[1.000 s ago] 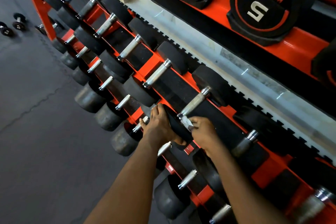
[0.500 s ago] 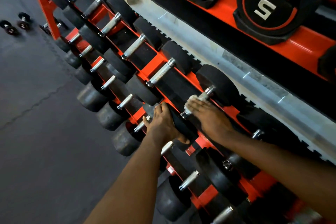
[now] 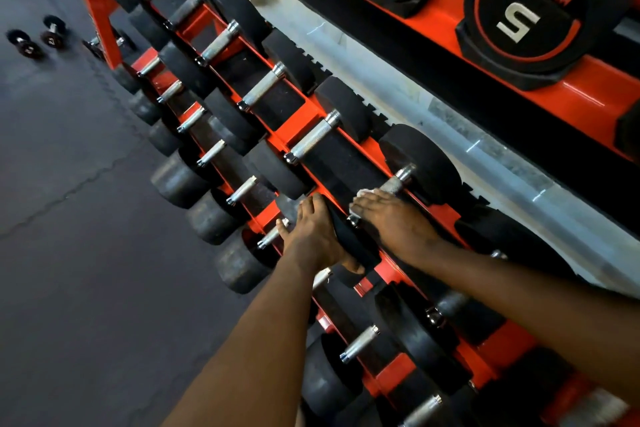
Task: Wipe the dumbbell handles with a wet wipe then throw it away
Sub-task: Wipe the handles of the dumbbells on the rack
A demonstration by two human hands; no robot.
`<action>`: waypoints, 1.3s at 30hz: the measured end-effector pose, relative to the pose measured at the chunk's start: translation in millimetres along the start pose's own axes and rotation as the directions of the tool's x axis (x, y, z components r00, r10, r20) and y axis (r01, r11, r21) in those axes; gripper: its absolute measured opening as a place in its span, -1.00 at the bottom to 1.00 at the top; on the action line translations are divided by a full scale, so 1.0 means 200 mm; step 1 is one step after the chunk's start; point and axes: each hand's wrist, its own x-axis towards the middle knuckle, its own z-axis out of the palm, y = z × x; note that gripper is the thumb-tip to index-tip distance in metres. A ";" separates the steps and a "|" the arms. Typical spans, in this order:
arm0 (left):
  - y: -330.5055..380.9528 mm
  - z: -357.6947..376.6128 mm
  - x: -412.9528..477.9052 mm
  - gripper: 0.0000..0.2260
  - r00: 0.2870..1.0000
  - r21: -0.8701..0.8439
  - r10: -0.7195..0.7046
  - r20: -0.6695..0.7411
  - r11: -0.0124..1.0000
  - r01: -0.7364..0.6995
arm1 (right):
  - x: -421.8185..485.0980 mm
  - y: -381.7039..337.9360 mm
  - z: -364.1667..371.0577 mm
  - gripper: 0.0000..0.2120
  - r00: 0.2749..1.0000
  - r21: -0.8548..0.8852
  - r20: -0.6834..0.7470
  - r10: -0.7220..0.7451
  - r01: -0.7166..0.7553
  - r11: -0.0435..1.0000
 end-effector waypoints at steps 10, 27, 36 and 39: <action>-0.01 0.01 0.00 0.39 1.000 -0.014 0.013 -0.023 1.000 -0.014 | 0.06 -0.01 -0.08 -0.60 0.996 0.127 0.001 0.092 -0.092 0.988; -0.01 0.00 -0.01 0.38 1.000 -0.020 0.017 -0.012 1.000 -0.017 | 0.20 0.00 -0.21 -0.85 0.936 -0.166 0.331 0.120 -0.068 0.984; -0.01 0.00 -0.01 0.38 1.000 -0.019 0.002 -0.014 1.000 -0.003 | 0.15 -0.04 -0.13 -0.78 0.983 -0.068 0.155 0.094 -0.084 0.994; -0.01 0.01 -0.02 0.36 0.999 -0.035 0.029 -0.030 0.999 -0.030 | 0.00 -0.05 -0.02 -0.52 0.929 0.346 -0.125 0.347 -0.287 0.893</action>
